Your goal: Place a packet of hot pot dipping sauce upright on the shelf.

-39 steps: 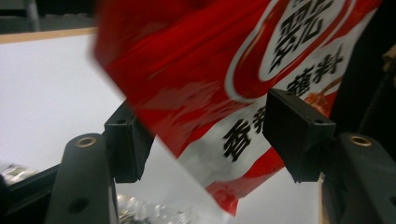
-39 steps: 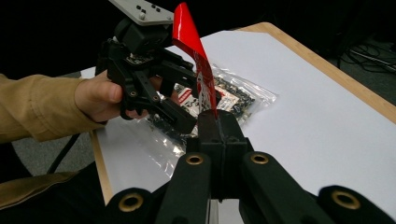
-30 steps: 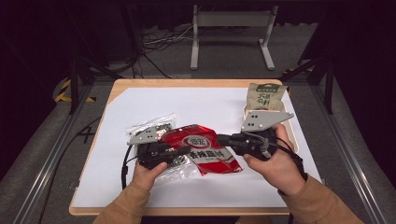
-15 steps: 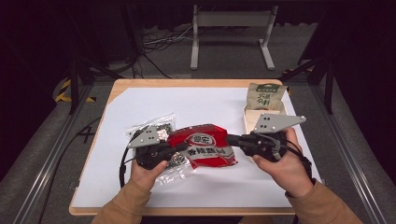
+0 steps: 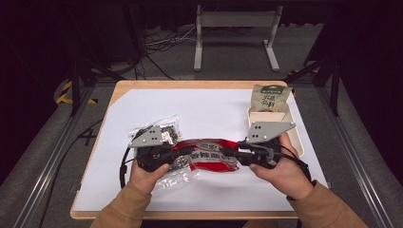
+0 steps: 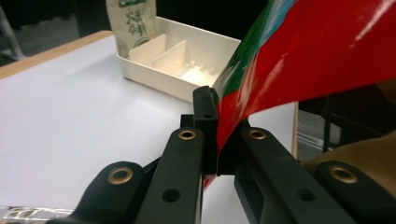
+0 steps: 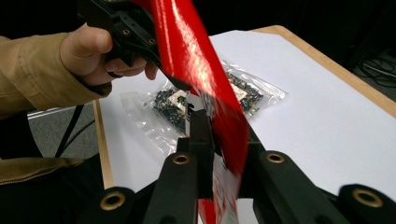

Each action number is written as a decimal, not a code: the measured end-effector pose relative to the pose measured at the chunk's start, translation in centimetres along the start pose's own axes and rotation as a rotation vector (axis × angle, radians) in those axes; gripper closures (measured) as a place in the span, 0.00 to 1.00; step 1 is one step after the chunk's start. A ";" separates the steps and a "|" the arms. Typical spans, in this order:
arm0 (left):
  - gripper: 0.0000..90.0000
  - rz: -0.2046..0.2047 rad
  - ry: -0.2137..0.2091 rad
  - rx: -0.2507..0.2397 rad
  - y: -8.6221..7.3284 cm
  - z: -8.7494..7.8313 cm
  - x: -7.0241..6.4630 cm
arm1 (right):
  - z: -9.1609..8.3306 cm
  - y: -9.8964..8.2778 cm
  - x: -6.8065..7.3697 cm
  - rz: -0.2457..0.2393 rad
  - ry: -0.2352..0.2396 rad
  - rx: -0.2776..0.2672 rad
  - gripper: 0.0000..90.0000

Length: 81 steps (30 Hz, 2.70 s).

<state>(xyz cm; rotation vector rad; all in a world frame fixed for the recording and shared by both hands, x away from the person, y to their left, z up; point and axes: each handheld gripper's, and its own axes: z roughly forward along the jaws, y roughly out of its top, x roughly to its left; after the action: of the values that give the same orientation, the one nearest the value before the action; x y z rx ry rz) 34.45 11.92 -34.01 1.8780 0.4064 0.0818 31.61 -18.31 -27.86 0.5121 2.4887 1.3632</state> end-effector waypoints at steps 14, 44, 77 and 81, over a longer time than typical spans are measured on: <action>1.00 0.009 -0.017 0.053 0.9 0.5 -0.8 | 2.8 -0.7 0.0 -0.029 0.062 0.038 0.99; 0.59 0.004 0.139 -0.007 -0.1 -1.3 -0.2 | -0.8 -0.3 -4.1 -0.029 0.030 -0.040 1.00; 0.49 -0.047 0.316 -0.005 -2.7 -4.6 1.2 | -6.1 -1.7 -15.3 0.011 -0.099 -0.068 1.00; 0.48 -0.051 0.327 -0.008 -2.9 -4.9 1.4 | -6.5 -2.2 -16.4 0.018 -0.120 -0.066 1.00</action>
<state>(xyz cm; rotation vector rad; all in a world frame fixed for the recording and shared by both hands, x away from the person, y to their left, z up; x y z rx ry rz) 33.83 17.60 -35.22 1.8485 0.6753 0.3583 43.55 -31.25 -25.46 0.5845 2.3415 1.3741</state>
